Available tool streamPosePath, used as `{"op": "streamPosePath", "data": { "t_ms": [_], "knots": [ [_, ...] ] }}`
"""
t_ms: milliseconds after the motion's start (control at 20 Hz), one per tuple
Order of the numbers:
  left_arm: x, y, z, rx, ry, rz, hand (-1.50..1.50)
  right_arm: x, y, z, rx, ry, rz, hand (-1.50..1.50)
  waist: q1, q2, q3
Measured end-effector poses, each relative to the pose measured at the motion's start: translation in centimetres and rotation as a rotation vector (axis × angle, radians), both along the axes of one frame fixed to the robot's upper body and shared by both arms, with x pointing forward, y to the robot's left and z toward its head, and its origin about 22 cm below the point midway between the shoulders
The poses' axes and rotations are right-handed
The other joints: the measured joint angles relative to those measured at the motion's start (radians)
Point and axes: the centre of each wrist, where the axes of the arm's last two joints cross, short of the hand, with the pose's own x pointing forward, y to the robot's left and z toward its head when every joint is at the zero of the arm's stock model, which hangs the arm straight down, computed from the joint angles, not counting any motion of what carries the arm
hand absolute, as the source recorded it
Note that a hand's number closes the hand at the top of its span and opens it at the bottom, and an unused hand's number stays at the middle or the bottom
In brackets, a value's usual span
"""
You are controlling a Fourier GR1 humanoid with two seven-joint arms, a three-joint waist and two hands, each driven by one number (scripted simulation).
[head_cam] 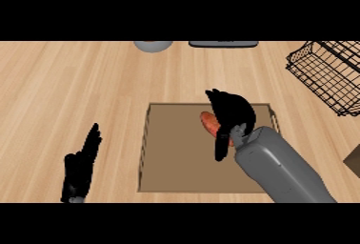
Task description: Pick the sweet potato from the tray and place it in the tiered basket
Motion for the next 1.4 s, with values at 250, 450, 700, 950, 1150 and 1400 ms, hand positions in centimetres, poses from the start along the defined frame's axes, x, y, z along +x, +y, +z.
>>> {"op": "streamPosePath", "data": {
  "t_ms": [250,450,700,950,1150,1400],
  "knots": [
    [0.5,-0.1,0.0,-0.007,0.004,0.005,0.0,0.4,0.3,-0.6,-0.031,0.045,0.005,-1.5,-0.001,0.0,0.0],
    [0.3,-0.3,0.1,-0.002,0.004,0.001,0.0,1.1,0.5,-1.1,-0.042,0.069,-0.005,-1.5,0.0,0.0,0.0],
    [0.2,0.3,-0.1,-0.005,0.004,0.001,0.0,2.0,-0.4,-1.5,-0.066,0.099,-0.015,-1.5,0.0,0.0,0.0],
    [0.3,-0.2,-0.4,-0.007,-0.003,0.003,0.0,2.1,0.2,-3.4,-0.087,0.153,-0.028,-1.5,0.0,0.0,0.001],
    [0.3,0.2,-0.2,-0.007,-0.001,0.009,0.0,2.3,-0.4,-4.0,-0.091,0.182,-0.044,-1.5,0.0,0.0,0.001],
    [0.1,-0.1,-0.1,-0.008,-0.001,0.004,0.0,2.6,-0.1,-5.7,-0.102,0.214,-0.049,-1.5,0.001,0.0,0.0]
  ]
}}
